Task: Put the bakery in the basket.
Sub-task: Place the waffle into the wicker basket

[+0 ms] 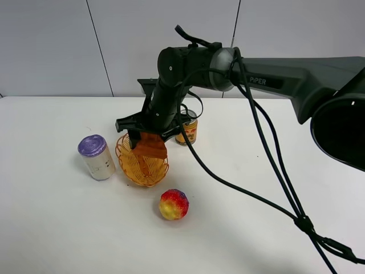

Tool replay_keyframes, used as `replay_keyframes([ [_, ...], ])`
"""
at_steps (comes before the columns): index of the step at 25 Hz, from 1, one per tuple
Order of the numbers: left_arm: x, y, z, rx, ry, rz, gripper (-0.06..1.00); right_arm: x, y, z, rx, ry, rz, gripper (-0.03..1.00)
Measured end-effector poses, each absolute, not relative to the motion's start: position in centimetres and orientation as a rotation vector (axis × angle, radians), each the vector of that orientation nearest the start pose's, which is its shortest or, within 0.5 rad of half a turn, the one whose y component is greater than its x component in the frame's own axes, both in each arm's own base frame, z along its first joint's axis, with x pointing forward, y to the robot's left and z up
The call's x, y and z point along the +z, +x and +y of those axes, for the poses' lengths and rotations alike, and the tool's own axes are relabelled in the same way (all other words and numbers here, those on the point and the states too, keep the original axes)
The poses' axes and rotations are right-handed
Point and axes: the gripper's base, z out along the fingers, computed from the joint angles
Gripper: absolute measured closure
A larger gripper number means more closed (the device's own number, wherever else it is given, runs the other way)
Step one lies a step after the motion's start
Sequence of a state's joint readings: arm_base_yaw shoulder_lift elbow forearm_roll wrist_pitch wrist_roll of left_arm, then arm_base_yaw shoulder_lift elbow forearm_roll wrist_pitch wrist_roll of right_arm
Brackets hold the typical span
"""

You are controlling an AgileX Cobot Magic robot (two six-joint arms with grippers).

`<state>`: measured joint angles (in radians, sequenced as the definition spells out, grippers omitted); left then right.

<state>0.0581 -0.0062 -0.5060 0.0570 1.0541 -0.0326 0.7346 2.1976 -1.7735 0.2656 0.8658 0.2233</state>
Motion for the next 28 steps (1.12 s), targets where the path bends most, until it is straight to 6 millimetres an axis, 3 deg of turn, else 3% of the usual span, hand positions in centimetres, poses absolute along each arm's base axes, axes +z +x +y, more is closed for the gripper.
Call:
replay_keyframes([
  [7,28.0,-0.7,0.4,0.084,-0.095,2.023,0.00,16.9,34.6,33.9,0.558,-0.542,2.839,0.30],
  [22,28.0,-0.7,0.4,0.084,-0.095,2.023,0.00,16.4,34.8,34.3,0.566,-0.535,2.858,0.30],
  [25,28.0,-0.7,0.4,0.084,-0.095,2.023,0.00,16.4,35.0,34.3,0.557,-0.541,2.840,0.17],
  [28,28.0,-0.7,0.4,0.084,-0.095,2.023,0.00,16.4,35.1,34.3,0.558,-0.539,2.827,0.10],
])
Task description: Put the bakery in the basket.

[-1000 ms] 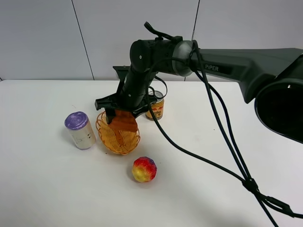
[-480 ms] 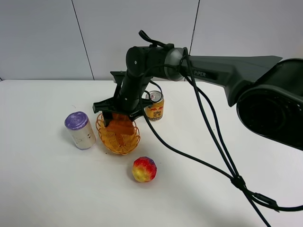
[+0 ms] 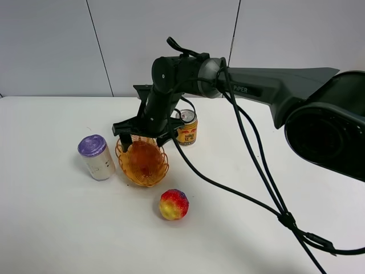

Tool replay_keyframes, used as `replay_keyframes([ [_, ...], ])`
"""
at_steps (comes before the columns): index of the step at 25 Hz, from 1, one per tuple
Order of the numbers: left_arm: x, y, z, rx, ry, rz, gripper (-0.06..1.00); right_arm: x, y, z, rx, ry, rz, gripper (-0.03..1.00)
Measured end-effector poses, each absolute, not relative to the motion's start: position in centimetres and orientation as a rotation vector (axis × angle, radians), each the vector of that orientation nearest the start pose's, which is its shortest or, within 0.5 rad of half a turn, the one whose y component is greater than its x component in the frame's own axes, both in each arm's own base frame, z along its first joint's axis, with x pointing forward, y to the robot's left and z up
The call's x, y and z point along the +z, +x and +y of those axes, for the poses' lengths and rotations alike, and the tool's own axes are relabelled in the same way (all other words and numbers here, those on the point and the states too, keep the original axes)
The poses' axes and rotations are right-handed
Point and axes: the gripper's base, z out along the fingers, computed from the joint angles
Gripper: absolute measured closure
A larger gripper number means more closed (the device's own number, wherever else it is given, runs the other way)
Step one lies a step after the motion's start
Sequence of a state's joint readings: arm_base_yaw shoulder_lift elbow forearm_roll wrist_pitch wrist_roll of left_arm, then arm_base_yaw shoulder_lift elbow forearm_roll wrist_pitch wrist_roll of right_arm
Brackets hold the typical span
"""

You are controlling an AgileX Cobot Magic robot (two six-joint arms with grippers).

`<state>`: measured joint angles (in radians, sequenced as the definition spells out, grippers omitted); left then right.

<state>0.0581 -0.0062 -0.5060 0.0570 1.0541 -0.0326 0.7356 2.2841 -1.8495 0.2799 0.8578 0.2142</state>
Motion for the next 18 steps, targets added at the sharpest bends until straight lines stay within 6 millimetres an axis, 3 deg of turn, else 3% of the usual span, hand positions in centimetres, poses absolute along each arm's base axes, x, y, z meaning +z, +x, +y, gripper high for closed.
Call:
replay_keyframes([
  [6,28.0,-0.7,0.4,0.084,-0.095,2.023,0.00,16.4,34.9,34.4,0.587,-0.523,2.842,0.09],
  [9,28.0,-0.7,0.4,0.084,-0.095,2.023,0.00,17.7,34.9,34.2,0.570,-0.550,2.810,0.09],
  [13,28.0,-0.7,0.4,0.084,-0.095,2.023,0.00,23.9,34.6,32.9,0.511,-0.610,2.632,0.09],
  [18,28.0,-0.7,0.4,0.084,-0.095,2.023,0.00,33.7,33.0,29.1,0.377,-0.598,2.379,0.09],
])
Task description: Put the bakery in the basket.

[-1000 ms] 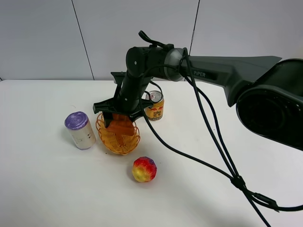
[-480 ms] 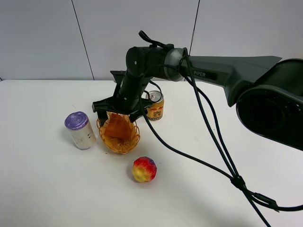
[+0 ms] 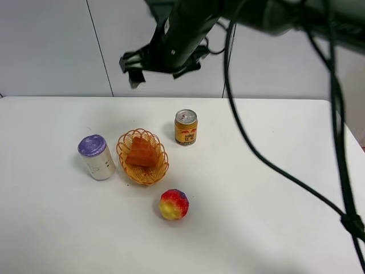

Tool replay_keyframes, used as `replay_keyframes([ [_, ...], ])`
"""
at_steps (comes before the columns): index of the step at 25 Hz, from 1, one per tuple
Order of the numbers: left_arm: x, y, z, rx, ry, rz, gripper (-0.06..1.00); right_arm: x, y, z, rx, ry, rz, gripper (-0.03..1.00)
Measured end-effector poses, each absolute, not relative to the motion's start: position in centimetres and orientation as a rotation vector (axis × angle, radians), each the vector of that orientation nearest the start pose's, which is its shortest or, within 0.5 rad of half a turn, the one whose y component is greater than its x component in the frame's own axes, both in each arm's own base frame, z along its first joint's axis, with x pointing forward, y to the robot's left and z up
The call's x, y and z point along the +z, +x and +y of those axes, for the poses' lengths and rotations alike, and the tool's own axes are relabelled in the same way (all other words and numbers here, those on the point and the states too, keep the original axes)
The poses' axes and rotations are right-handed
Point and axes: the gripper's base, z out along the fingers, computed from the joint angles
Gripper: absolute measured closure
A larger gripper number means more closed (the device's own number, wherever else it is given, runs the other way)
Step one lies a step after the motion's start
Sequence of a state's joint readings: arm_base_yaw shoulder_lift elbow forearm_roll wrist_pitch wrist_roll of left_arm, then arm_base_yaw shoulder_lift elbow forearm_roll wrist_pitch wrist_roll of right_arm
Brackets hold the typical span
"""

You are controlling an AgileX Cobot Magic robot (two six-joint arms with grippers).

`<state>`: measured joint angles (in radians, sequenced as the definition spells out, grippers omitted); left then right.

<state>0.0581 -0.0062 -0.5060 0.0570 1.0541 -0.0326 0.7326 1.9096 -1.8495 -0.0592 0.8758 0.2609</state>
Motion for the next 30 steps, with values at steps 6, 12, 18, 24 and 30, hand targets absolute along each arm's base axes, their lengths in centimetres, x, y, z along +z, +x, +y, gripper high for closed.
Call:
replay_keyframes([
  [6,28.0,-0.7,0.4,0.084,-0.095,2.023,0.00,42.4,30.5,21.8,0.223,-0.466,2.243,0.09],
  [12,28.0,-0.7,0.4,0.084,-0.095,2.023,0.00,49.1,26.3,12.3,0.047,-0.249,2.157,0.09],
  [18,28.0,-0.7,0.4,0.084,-0.095,2.023,0.00,50.4,20.3,3.1,-0.098,0.011,2.100,0.09],
  [24,28.0,-0.7,0.4,0.084,-0.095,2.023,0.00,46.4,10.8,-1.7,-0.125,0.247,2.022,0.09],
  [30,28.0,-0.7,0.4,0.084,-0.095,2.023,0.00,41.4,1.1,-1.8,-0.132,0.271,1.914,0.09],
])
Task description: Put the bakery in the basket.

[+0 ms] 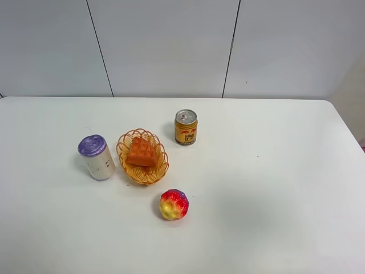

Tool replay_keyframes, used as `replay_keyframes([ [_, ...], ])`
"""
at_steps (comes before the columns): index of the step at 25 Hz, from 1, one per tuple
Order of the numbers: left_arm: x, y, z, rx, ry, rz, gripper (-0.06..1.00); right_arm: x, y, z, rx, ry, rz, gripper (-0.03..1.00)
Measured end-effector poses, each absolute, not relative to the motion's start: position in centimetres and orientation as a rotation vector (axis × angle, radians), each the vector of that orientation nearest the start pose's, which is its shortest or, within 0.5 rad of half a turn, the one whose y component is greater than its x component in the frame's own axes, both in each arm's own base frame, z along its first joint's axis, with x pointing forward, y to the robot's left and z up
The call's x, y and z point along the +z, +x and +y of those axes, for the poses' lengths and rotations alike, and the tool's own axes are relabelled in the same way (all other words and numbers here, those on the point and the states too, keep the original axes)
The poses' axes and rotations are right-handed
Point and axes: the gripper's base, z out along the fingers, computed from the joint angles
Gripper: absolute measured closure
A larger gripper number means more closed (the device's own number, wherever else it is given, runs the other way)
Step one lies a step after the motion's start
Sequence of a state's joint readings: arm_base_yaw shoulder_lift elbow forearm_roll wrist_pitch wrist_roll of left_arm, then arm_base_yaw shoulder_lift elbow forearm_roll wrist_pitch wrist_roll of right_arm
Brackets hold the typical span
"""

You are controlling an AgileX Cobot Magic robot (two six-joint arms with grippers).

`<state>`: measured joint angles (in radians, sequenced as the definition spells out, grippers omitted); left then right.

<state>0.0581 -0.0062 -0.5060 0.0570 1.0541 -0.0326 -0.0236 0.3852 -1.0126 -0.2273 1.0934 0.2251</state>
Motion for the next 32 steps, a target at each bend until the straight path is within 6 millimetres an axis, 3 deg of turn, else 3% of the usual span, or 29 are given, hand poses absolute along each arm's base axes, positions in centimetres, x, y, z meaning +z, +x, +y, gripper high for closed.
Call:
replay_keyframes([
  [3,28.0,-0.7,0.4,0.084,-0.095,2.023,0.00,38.6,-2.0,-1.8,-0.147,0.240,1.887,0.09],
  [6,28.0,-0.7,0.4,0.084,-0.095,2.023,0.00,36.0,-3.3,-1.4,-0.106,0.222,1.889,0.09],
  [15,28.0,-0.7,0.4,0.084,-0.095,2.023,0.00,27.4,-0.6,0.0,0.033,0.107,2.093,0.09],
  [32,28.0,-0.7,0.4,0.084,-0.095,2.023,0.00,27.1,-0.2,0.3,0.051,0.056,2.071,0.09],
])
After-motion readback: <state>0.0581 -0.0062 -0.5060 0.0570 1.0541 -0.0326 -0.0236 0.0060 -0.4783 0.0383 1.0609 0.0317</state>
